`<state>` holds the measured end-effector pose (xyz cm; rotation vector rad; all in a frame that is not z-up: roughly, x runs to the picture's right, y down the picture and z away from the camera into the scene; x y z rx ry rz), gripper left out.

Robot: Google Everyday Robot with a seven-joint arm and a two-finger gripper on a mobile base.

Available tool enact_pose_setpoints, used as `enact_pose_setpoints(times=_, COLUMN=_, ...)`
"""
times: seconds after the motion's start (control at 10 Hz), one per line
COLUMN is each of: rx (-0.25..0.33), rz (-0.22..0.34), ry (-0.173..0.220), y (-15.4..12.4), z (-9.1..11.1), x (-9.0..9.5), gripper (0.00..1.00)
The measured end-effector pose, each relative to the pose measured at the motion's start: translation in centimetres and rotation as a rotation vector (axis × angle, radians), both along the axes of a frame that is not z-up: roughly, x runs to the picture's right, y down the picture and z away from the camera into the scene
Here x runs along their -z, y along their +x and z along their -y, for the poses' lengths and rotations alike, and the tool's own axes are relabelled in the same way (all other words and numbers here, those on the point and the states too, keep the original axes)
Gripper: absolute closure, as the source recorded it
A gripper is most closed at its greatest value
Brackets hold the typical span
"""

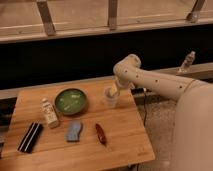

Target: Pick up the ceramic cup

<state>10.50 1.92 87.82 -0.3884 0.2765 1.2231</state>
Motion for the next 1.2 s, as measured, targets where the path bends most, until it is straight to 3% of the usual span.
enact_pose_setpoints(times=0.2, rx=-0.019, rz=-0.001, ry=-0.043, y=0.6, z=-1.4, x=-2.2, gripper=0.21)
enact_pose_setpoints(times=0.4, rx=-0.036, rz=0.039, ry=-0.077, y=0.5, z=-2.9, x=-3.0, gripper=0.39)
enact_pose_setpoints(times=0.7, rx=-0.068, rz=0.099, ry=-0.081, y=0.1, z=-3.1, x=-2.0, gripper=0.69)
enact_pose_setpoints(times=1.0, rx=-0.135, rz=0.182, ry=-0.094, y=-0.1, z=-3.5, x=-0.6, gripper=0.96)
enact_pose_setpoints(times=1.2, rx=-0.156, rz=0.238, ry=-0.077, y=-1.0, z=-2.5, x=0.7, gripper=1.00)
